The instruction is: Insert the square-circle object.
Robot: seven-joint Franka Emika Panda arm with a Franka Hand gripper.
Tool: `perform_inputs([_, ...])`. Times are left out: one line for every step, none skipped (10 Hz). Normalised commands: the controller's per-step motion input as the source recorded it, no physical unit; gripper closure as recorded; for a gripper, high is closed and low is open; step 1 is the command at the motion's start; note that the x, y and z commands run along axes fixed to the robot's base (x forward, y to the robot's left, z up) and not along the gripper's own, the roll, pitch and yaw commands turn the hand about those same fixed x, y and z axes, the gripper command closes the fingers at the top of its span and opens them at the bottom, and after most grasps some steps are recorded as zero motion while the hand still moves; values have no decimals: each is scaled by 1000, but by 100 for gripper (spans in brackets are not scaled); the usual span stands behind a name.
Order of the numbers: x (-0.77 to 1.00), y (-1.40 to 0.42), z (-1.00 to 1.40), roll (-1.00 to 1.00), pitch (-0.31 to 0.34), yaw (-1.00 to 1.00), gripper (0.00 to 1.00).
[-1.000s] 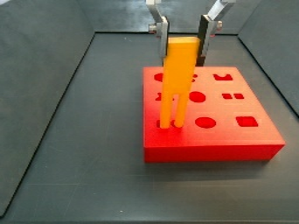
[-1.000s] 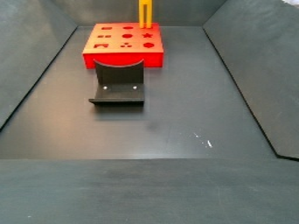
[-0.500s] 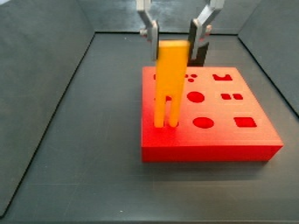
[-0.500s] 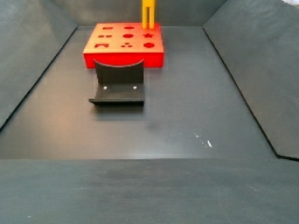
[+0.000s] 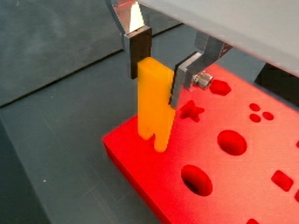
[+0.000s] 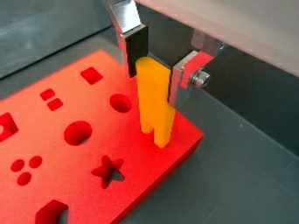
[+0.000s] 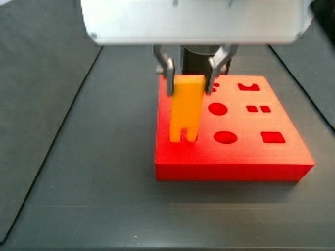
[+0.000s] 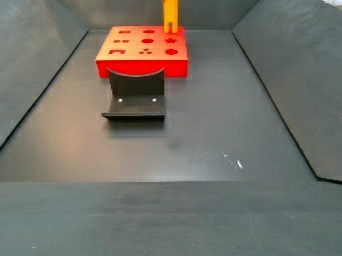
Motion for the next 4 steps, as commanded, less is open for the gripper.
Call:
perform_inputs([-57,0,-1000,50,-73,0,100])
perform_inputs([-49,0,-1000,44,-76,0,100])
perform_inputs([189,0,-146,0,0,-71,100])
perform_inputs([0,0,0,0,0,0,100])
